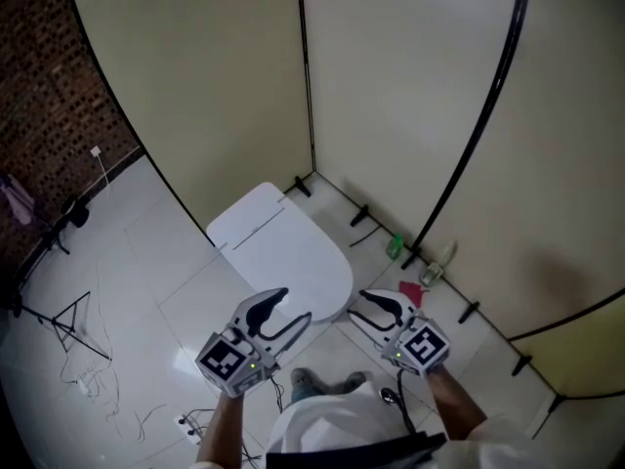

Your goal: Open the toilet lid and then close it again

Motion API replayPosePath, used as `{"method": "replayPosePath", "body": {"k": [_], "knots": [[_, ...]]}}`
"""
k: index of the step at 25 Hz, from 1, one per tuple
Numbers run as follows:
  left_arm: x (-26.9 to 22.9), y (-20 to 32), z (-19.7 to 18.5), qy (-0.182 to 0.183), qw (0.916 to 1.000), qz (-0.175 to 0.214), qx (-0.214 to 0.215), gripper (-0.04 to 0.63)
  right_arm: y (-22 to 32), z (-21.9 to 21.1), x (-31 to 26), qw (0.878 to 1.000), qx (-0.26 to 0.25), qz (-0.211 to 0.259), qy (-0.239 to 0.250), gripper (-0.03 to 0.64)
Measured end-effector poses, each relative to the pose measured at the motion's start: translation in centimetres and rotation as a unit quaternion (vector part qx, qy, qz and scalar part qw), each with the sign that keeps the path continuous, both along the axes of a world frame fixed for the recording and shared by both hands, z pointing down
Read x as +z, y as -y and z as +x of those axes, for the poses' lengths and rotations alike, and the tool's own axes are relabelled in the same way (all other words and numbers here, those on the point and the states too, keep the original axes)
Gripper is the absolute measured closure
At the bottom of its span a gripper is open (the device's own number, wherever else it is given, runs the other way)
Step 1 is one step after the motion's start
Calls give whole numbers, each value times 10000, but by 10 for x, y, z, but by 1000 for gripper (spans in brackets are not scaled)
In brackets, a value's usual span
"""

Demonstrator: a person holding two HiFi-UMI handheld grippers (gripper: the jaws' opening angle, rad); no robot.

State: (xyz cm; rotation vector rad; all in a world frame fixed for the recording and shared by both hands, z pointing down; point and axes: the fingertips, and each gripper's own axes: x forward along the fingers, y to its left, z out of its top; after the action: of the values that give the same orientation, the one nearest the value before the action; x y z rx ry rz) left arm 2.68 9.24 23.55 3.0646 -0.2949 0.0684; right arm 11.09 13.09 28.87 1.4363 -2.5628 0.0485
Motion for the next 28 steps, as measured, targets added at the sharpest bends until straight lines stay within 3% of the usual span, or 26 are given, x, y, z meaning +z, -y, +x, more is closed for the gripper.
{"method": "replayPosePath", "body": {"k": [14,19,28], "knots": [[10,4,-4,146,9984,-80,-534,354,-13,15,20,9996,-132,-167,-175,453],[22,12,-20,160,9988,-152,-443,354,-22,16,40,9991,149,-278,-291,453],[64,61,-99,407,9988,143,251,354,-6,-45,75,9886,1053,-718,-800,453]]}}
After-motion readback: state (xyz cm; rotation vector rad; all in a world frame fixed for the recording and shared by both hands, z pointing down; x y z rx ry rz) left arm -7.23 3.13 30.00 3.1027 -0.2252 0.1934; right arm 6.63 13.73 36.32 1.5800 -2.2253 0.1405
